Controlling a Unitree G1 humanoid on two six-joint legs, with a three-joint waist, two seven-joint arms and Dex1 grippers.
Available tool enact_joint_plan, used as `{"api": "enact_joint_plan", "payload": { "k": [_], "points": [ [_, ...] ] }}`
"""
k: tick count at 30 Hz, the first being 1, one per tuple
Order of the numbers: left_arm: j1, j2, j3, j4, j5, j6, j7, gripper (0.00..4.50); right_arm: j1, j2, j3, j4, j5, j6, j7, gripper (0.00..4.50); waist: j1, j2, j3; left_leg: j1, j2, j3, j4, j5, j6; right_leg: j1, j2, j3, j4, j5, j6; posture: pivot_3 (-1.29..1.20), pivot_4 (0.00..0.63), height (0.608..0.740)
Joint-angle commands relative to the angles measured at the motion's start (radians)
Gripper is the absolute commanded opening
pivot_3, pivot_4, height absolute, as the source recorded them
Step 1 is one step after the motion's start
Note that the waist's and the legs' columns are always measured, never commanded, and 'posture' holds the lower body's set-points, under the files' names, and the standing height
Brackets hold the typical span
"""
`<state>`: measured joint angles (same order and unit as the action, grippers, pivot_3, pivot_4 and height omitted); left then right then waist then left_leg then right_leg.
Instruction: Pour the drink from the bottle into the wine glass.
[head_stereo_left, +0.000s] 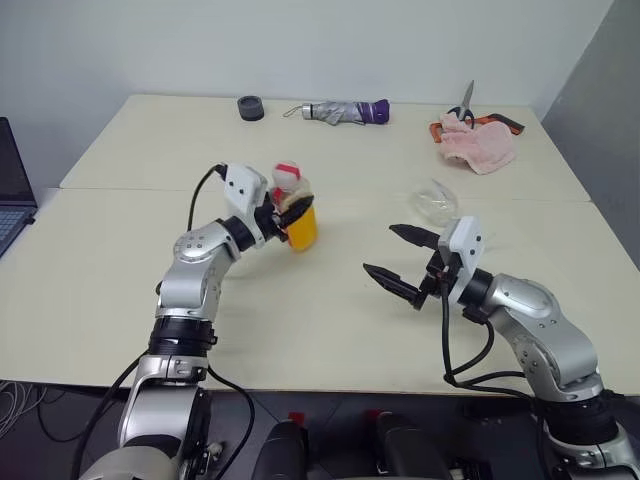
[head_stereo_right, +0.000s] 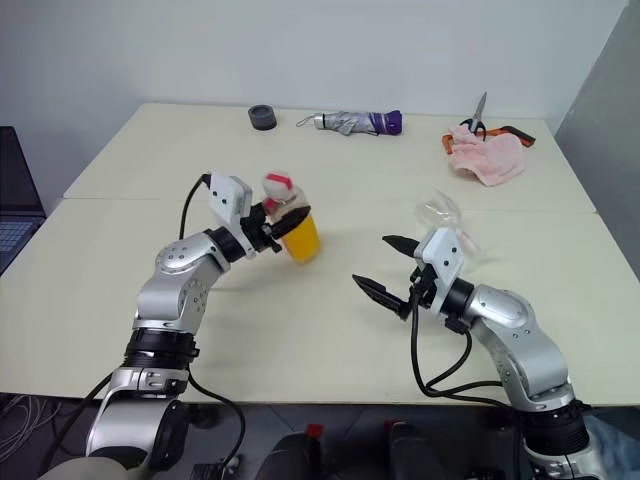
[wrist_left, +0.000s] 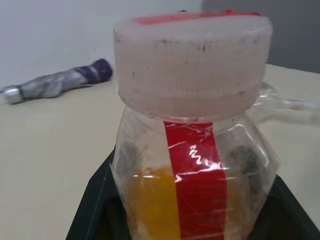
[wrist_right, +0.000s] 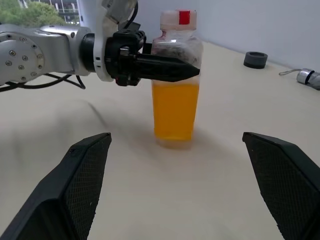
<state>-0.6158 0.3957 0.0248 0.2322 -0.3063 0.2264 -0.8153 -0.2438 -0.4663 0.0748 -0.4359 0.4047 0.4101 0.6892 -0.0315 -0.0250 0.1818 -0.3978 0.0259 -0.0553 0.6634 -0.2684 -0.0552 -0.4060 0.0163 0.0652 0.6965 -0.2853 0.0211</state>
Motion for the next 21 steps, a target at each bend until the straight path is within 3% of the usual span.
{"api": "enact_joint_plan", "payload": {
  "k": [1,7,13,21],
  "points": [
    [0.010,0.020,-0.033,-0.109,-0.045,0.004,-0.105,1.87,0.039,-0.008,-0.027,-0.056,-0.038,-0.062,-0.027,4.50,0.000,0.000,0.000,0.000,0.000,0.000,0.000,0.000,0.000,0.000,0.000,0.000,0.000,0.000,0.000,0.00,0.150,0.740],
    [0.010,0.013,-0.053,-0.129,-0.060,0.019,-0.165,1.87,0.087,-0.035,-0.064,-0.073,-0.033,-0.058,-0.021,4.50,0.000,0.000,0.000,0.000,0.000,0.001,0.001,0.000,0.000,0.000,0.000,0.000,0.000,0.000,0.000,0.00,0.150,0.740],
    [-0.008,0.000,-0.092,-0.112,-0.067,0.024,-0.242,1.87,0.137,-0.100,-0.113,-0.131,0.067,0.013,0.029,4.50,0.001,0.000,0.000,0.000,-0.001,0.000,0.001,0.000,0.000,0.000,0.000,0.001,0.000,0.000,0.000,0.00,0.150,0.740],
    [-0.029,-0.004,-0.146,-0.077,-0.071,0.010,-0.376,1.87,0.108,-0.105,-0.147,-0.238,0.213,0.150,-0.036,4.50,-0.001,0.000,0.000,0.000,-0.001,0.001,0.001,0.000,0.000,0.000,0.001,0.001,0.000,0.000,0.000,0.00,0.150,0.740]
  ]
}}
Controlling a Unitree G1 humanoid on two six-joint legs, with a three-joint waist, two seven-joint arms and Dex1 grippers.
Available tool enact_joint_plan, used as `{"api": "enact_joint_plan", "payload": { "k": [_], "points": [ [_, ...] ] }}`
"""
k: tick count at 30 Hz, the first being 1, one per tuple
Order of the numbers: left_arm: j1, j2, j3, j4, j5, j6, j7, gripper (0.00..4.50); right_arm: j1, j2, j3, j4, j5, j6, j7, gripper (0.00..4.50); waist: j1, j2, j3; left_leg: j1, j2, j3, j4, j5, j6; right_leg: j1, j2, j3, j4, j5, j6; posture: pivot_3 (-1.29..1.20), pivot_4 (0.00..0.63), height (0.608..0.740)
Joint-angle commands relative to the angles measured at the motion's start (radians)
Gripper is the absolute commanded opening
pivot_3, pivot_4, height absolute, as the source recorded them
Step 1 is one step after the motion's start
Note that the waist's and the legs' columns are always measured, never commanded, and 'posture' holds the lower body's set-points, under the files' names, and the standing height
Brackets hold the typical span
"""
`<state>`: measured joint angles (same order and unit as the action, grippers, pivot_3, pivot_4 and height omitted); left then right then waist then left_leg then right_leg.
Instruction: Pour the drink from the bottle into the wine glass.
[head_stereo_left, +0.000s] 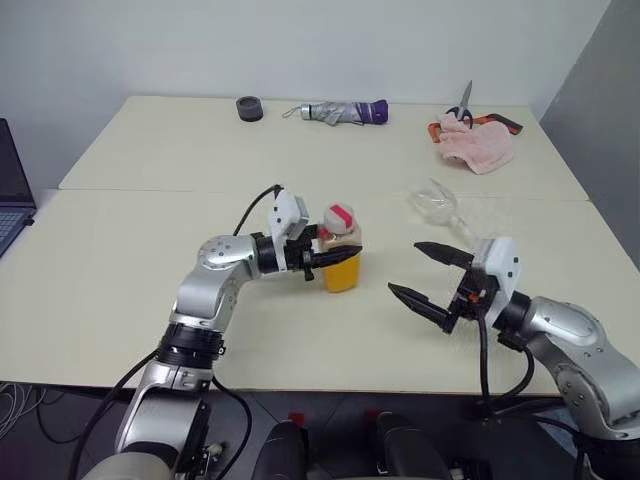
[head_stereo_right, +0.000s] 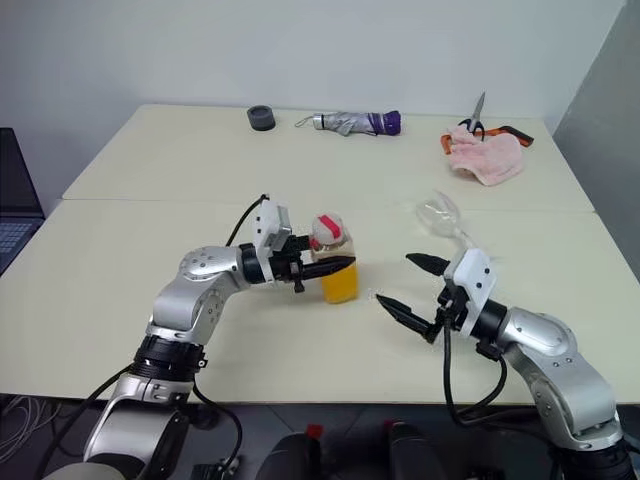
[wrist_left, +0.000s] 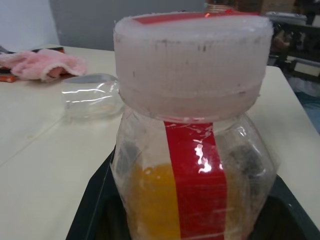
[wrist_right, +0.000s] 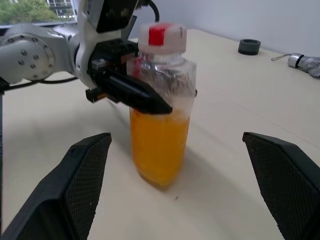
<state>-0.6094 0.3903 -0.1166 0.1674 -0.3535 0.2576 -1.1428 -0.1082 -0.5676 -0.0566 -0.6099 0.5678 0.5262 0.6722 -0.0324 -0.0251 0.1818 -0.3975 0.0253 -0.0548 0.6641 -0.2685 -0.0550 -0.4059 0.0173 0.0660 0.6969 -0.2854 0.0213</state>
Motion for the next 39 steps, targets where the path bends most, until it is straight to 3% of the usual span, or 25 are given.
{"api": "enact_joint_plan", "payload": {
  "k": [1,16,30,33,39],
  "points": [
    [-0.039,0.000,-0.008,-0.007,-0.023,-0.025,-0.062,1.87,-0.036,-0.004,-0.012,-0.072,0.059,0.049,-0.027,4.50,0.000,0.000,0.000,0.000,0.000,0.000,0.000,0.000,0.000,0.000,0.000,0.000,0.000,0.000,0.000,0.00,0.150,0.740],
    [-0.101,-0.029,-0.043,0.086,0.012,-0.092,-0.166,1.87,-0.290,0.096,0.104,-0.046,0.089,0.204,-0.174,4.50,0.000,0.000,0.000,0.000,0.000,0.000,0.000,0.000,0.000,0.000,0.000,0.000,0.000,0.000,0.000,0.00,0.150,0.740],
    [-0.111,-0.047,-0.054,0.125,0.054,-0.155,-0.168,1.87,-0.364,0.150,0.193,0.051,-0.043,0.165,-0.193,4.50,0.000,0.000,0.000,-0.001,0.000,0.000,0.000,0.000,0.000,0.000,0.000,0.000,0.000,0.000,0.000,0.00,0.150,0.740],
    [-0.110,-0.048,-0.055,0.126,0.057,-0.158,-0.168,1.87,-0.370,0.162,0.192,0.061,-0.054,0.161,-0.190,3.90,0.000,0.000,0.000,-0.001,0.000,-0.001,0.000,0.000,0.000,0.000,0.000,-0.001,0.000,0.000,0.000,0.00,0.150,0.740],
    [-0.111,-0.051,-0.053,0.126,0.056,-0.159,-0.164,1.87,-0.369,0.156,0.211,0.066,-0.078,0.152,-0.162,1.84,0.000,0.000,0.000,-0.001,0.000,-0.001,0.000,0.000,0.000,0.000,0.000,-0.001,0.000,0.000,0.000,0.00,0.150,0.740]
  ]
}}
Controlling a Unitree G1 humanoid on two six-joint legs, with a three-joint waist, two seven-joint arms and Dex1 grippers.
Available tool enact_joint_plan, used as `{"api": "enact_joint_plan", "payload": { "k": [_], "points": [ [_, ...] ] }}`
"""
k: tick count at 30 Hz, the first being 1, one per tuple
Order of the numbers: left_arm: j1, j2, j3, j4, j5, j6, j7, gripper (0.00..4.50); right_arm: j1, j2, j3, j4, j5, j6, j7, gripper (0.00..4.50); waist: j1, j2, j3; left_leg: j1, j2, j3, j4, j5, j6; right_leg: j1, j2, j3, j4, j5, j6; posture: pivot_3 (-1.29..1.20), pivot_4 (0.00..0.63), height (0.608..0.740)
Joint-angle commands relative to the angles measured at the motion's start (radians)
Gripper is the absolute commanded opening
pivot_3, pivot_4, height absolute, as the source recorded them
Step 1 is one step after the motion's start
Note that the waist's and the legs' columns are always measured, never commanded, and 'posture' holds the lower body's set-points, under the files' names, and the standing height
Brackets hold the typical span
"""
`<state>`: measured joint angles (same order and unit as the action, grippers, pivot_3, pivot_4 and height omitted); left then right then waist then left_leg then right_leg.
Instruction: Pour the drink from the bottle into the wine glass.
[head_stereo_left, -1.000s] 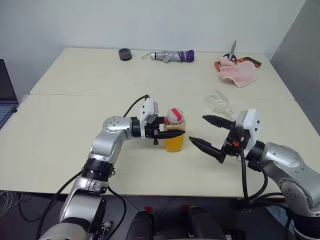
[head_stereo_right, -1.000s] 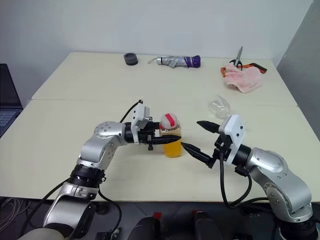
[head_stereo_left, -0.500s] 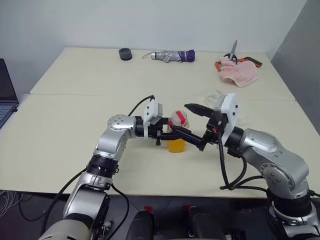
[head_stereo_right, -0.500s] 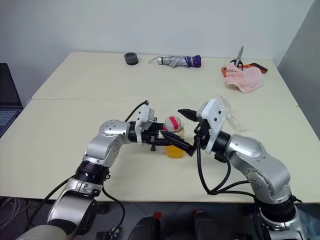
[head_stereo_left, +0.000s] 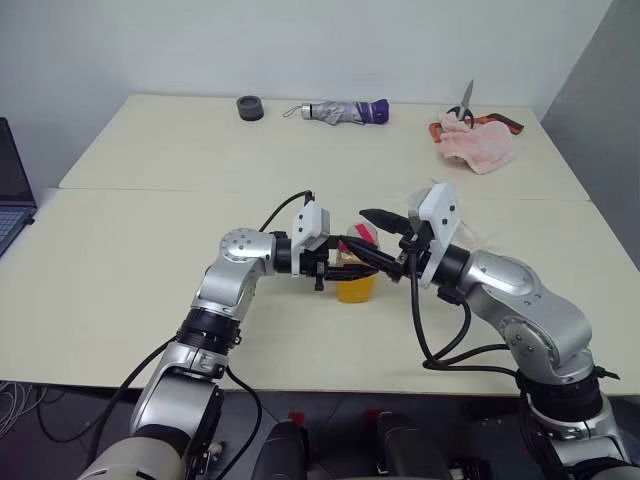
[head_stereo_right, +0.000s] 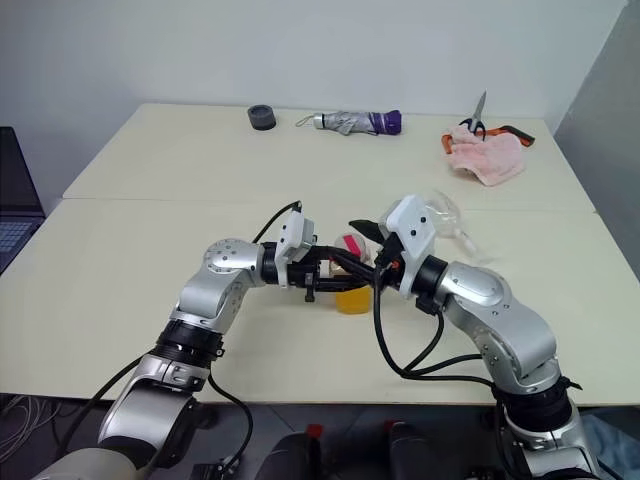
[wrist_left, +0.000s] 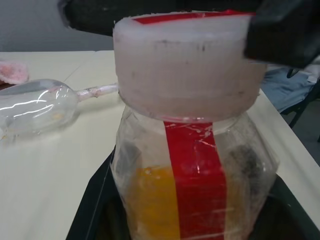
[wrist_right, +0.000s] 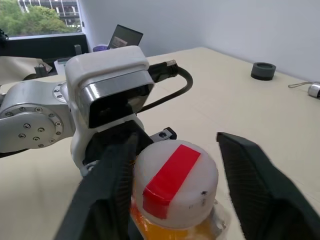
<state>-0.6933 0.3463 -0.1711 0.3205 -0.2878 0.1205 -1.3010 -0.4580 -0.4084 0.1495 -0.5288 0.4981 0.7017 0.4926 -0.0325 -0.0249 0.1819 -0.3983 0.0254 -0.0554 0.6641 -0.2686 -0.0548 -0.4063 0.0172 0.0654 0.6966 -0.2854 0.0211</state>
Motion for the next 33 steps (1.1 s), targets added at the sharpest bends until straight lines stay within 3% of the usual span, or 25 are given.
{"api": "enact_joint_plan", "payload": {
  "k": [1,7,14,18,21,22,27,33],
  "points": [
    [-0.028,-0.008,0.002,-0.028,-0.011,-0.021,-0.004,1.87,-0.018,-0.006,0.010,-0.015,-0.012,-0.024,0.026,1.85,0.000,0.000,0.000,0.000,0.000,0.000,0.000,0.000,0.000,0.000,0.000,0.000,0.000,0.000,0.000,0.00,0.150,0.740],
    [-0.033,-0.008,0.006,-0.042,-0.020,-0.011,-0.004,1.87,-0.021,-0.037,0.035,0.015,-0.014,-0.052,0.114,1.85,0.000,0.000,0.000,0.000,0.000,0.000,0.000,0.000,0.000,0.000,0.000,0.000,0.000,0.000,0.000,0.00,0.150,0.740],
    [-0.036,0.003,0.001,-0.077,-0.033,-0.006,-0.045,1.85,-0.207,-0.184,0.064,0.325,-0.021,-0.244,0.567,1.85,-0.001,0.000,0.000,0.000,0.000,0.000,0.000,0.000,0.000,0.000,0.000,-0.001,0.000,0.000,0.000,0.00,0.150,0.740],
    [-0.036,0.003,0.001,-0.083,-0.033,-0.004,-0.038,1.84,-0.248,-0.204,0.048,0.396,-0.012,-0.251,0.640,1.85,0.000,0.000,0.000,0.000,0.000,0.000,0.000,0.000,0.000,0.000,0.000,-0.001,0.000,0.000,0.000,0.00,0.150,0.740],
    [-0.033,-0.001,0.003,-0.083,-0.032,0.001,-0.024,1.83,-0.190,-0.181,-0.016,0.330,-0.008,-0.241,0.535,1.85,0.001,0.000,0.000,-0.001,0.001,-0.001,0.000,0.000,0.000,0.000,0.000,-0.001,0.000,0.000,0.000,0.00,0.150,0.740],
    [-0.031,-0.002,0.002,-0.083,-0.032,0.001,-0.022,1.83,-0.169,-0.170,-0.039,0.303,-0.004,-0.235,0.496,2.57,0.001,0.000,0.000,-0.001,0.001,-0.001,0.000,0.000,0.000,0.000,-0.001,-0.001,0.000,0.000,0.000,0.00,0.150,0.740],
    [-0.033,-0.011,-0.003,-0.063,-0.026,-0.006,-0.011,1.83,-0.005,-0.113,-0.158,-0.002,0.088,-0.101,0.246,4.25,0.003,0.001,0.001,-0.002,0.001,-0.001,0.000,0.000,0.000,0.000,-0.003,0.000,0.000,0.000,0.000,0.00,0.150,0.740],
    [-0.058,-0.031,-0.005,-0.019,-0.022,-0.014,-0.015,1.82,0.105,0.009,-0.099,-0.188,0.002,-0.001,-0.058,4.26,-0.001,0.001,0.001,-0.001,0.000,-0.001,0.000,0.000,0.000,0.000,0.000,0.000,0.001,0.000,0.000,0.00,0.150,0.740]
  ]
}}
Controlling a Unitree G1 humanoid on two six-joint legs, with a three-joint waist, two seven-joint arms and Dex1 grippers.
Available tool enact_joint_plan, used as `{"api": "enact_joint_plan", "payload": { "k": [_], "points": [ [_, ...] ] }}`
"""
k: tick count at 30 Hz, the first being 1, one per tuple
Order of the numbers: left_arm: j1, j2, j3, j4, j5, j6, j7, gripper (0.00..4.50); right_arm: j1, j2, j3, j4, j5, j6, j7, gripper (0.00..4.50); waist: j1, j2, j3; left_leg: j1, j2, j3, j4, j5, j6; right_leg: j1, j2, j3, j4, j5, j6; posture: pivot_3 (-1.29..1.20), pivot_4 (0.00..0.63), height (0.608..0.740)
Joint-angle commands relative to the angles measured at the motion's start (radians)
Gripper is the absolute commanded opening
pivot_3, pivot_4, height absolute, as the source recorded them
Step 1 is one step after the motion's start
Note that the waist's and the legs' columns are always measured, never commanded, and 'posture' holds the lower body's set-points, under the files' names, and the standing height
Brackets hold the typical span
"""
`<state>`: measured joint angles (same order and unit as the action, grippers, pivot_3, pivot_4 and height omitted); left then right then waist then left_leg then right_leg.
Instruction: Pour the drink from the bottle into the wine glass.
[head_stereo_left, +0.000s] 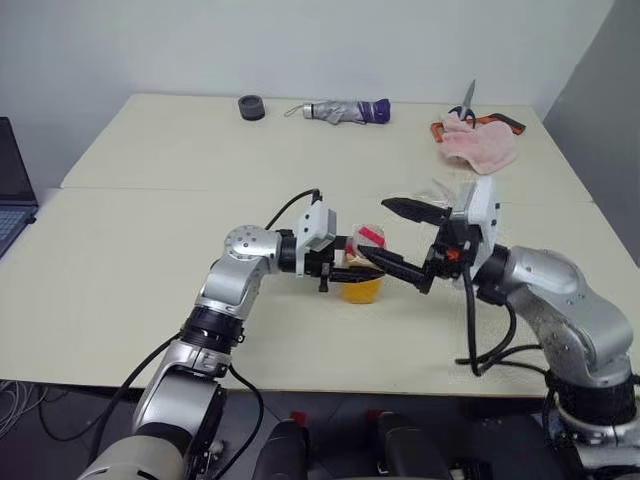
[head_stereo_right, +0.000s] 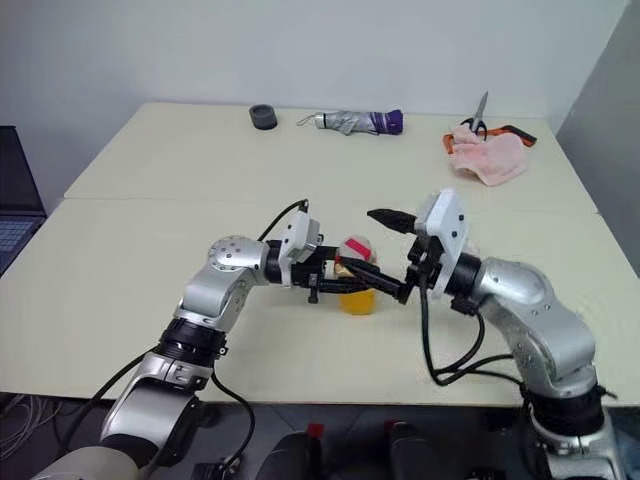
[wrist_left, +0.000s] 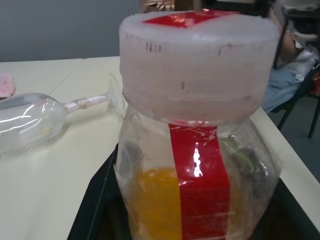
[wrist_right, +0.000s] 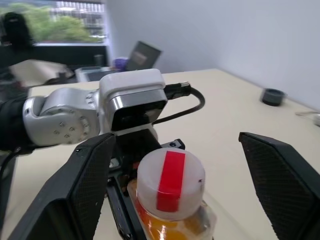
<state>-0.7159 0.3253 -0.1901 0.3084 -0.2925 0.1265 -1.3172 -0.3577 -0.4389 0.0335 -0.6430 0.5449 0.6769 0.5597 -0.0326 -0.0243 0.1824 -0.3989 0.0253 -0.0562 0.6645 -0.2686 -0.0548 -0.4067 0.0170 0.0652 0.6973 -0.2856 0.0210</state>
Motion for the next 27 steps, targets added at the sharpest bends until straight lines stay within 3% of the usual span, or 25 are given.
{"api": "enact_joint_plan", "payload": {
  "k": [1,12,16,20,25,27],
  "points": [
    [-0.039,-0.013,0.014,0.001,-0.017,-0.021,-0.001,1.82,0.016,0.061,0.044,-0.085,-0.078,0.027,-0.168,4.26,-0.002,0.000,0.000,0.000,0.000,0.000,0.000,0.000,0.000,0.000,0.000,0.000,0.000,0.000,0.000,0.00,0.150,0.740],
    [-0.058,-0.024,0.009,0.036,-0.012,-0.032,-0.020,1.82,0.060,0.168,0.128,-0.082,-0.200,-0.013,-0.301,4.26,-0.001,0.000,0.000,0.000,0.000,0.001,0.000,0.000,0.000,0.000,0.001,0.000,0.000,0.000,0.000,0.00,0.150,0.740],
    [-0.057,-0.022,0.010,0.037,-0.010,-0.034,-0.023,1.82,0.061,0.182,0.129,-0.075,-0.203,-0.015,-0.298,3.35,-0.001,0.000,0.000,0.000,0.000,0.000,0.000,0.000,0.000,0.000,0.001,0.000,0.000,0.000,0.000,0.00,0.150,0.740],
    [-0.058,-0.018,0.013,0.036,-0.009,-0.035,-0.022,1.82,0.056,0.179,0.139,-0.064,-0.188,-0.007,-0.265,1.90,-0.001,0.000,0.000,0.000,0.000,0.000,0.000,0.000,0.000,0.000,0.001,0.000,0.000,0.000,0.000,0.00,0.150,0.740],
    [-0.056,-0.016,0.017,0.024,-0.012,-0.028,-0.018,1.82,0.033,0.142,0.133,-0.012,-0.142,-0.008,-0.163,1.87,-0.001,0.000,0.000,0.000,0.000,0.001,0.000,0.000,0.000,0.000,0.001,0.000,0.000,0.000,0.000,0.00,0.150,0.740],
    [-0.056,-0.016,0.018,0.016,-0.016,-0.023,-0.019,1.82,-0.001,0.093,0.113,0.045,-0.090,-0.035,-0.036,1.87,-0.001,0.000,0.000,0.000,0.000,0.000,0.000,0.000,0.000,0.000,0.001,0.000,0.000,0.000,0.000,0.00,0.150,0.740]
  ]
}}
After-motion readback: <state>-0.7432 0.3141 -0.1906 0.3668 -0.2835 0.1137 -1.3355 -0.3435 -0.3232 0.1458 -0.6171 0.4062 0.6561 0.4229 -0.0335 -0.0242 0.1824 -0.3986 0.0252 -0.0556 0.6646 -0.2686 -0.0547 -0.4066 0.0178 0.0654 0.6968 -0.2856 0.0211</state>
